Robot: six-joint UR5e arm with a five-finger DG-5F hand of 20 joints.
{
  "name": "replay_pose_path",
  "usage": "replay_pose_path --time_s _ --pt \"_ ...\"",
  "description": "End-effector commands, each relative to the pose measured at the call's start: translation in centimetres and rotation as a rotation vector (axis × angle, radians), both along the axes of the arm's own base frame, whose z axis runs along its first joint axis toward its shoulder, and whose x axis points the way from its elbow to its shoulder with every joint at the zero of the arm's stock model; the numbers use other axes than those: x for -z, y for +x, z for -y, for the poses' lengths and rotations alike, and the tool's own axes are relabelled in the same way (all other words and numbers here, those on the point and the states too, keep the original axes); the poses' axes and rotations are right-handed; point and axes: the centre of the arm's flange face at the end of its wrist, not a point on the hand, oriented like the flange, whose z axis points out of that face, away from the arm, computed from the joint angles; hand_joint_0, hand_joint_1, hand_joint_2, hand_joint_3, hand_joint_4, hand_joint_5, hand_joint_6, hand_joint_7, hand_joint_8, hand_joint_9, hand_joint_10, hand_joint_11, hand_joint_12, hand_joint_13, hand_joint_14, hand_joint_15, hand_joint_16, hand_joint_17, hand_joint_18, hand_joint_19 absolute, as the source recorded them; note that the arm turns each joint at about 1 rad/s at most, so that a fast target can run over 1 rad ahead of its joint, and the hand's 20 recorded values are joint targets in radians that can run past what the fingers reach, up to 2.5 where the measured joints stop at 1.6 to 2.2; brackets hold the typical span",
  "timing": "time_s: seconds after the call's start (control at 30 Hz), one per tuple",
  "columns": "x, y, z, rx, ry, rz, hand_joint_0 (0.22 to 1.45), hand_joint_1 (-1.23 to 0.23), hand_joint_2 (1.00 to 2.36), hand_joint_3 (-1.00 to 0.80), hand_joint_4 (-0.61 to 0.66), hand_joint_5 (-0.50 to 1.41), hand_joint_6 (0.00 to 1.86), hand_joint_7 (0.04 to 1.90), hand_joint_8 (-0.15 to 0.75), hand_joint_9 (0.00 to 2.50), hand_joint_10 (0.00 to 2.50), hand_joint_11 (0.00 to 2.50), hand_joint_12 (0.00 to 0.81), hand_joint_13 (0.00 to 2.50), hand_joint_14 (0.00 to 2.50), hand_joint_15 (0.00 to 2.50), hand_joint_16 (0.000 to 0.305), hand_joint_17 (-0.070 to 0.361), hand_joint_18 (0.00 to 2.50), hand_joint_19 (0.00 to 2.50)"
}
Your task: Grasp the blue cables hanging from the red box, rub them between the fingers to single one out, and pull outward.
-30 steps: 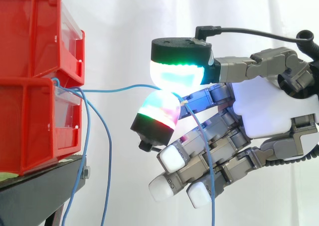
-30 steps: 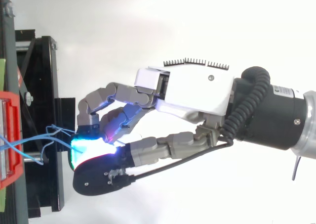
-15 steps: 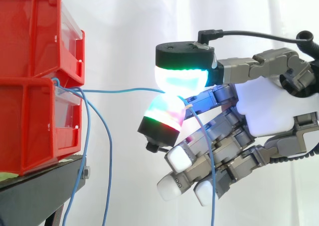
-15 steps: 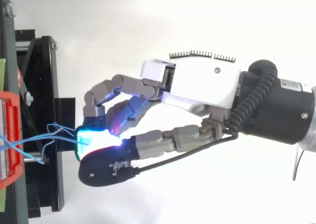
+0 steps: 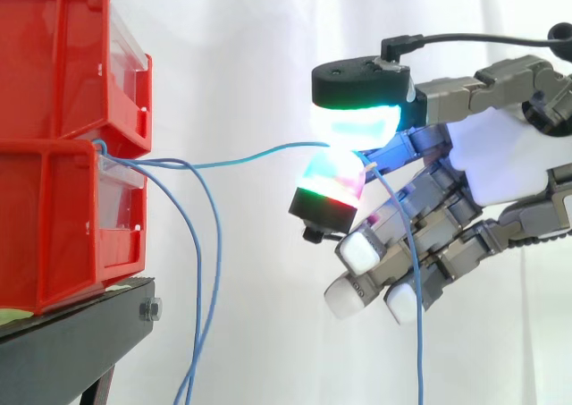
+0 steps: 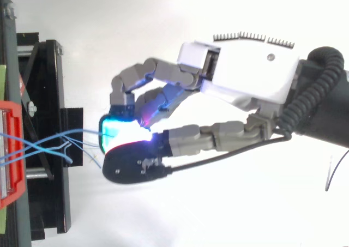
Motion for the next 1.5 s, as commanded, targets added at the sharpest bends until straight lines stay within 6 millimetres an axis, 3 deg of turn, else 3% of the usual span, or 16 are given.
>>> replay_pose_path --time_s 0.0,0.27,0.8,1.0,1.07,1.2,1.47 --pt "-0.7 -0.4 0.4 0.032 -0.021 -0.001 0.6 -0.76 1.03 -0.05 0.22 -0.18 0.85 1.23 0.344 0.81 0.01 0.56 0.37 0.7 0.02 0.46 0.049 0.11 0.57 0.61" --pt "-0.8 -1.0 1.4 0.186 -0.076 0.001 0.6 -0.75 1.03 -0.04 0.21 -0.18 0.85 1.23 0.345 0.81 0.01 0.56 0.37 0.69 0.02 0.46 0.049 0.11 0.57 0.61" --pt "-0.9 -0.9 1.4 0.198 -0.077 0.011 0.59 -0.75 1.03 -0.03 0.21 -0.18 0.86 1.24 0.345 0.81 0.01 0.56 0.37 0.7 0.01 0.46 0.049 0.109 0.57 0.6" --pt "1.8 -1.7 1.2 0.165 -0.073 -0.032 0.59 -0.75 1.03 -0.03 0.21 -0.18 0.86 1.24 0.347 0.81 0.01 0.57 0.37 0.69 0.02 0.45 0.049 0.109 0.57 0.6" --pt "3.7 -1.3 0.2 0.066 -0.015 -0.002 0.59 -0.75 1.03 -0.03 0.21 -0.18 0.86 1.23 0.347 0.81 0.01 0.56 0.371 0.69 0.02 0.46 0.049 0.109 0.57 0.6" --pt "5.2 -0.8 -0.8 -0.035 0.031 0.051 0.59 -0.75 1.03 -0.03 0.21 -0.18 0.86 1.23 0.349 0.81 0.01 0.57 0.372 0.69 0.02 0.46 0.049 0.11 0.57 0.6" --pt "5.2 -0.4 -1.1 -0.059 0.038 0.089 0.59 -0.75 1.03 -0.03 0.21 -0.18 0.86 1.23 0.348 0.81 0.01 0.56 0.371 0.68 0.02 0.45 0.049 0.109 0.56 0.6"
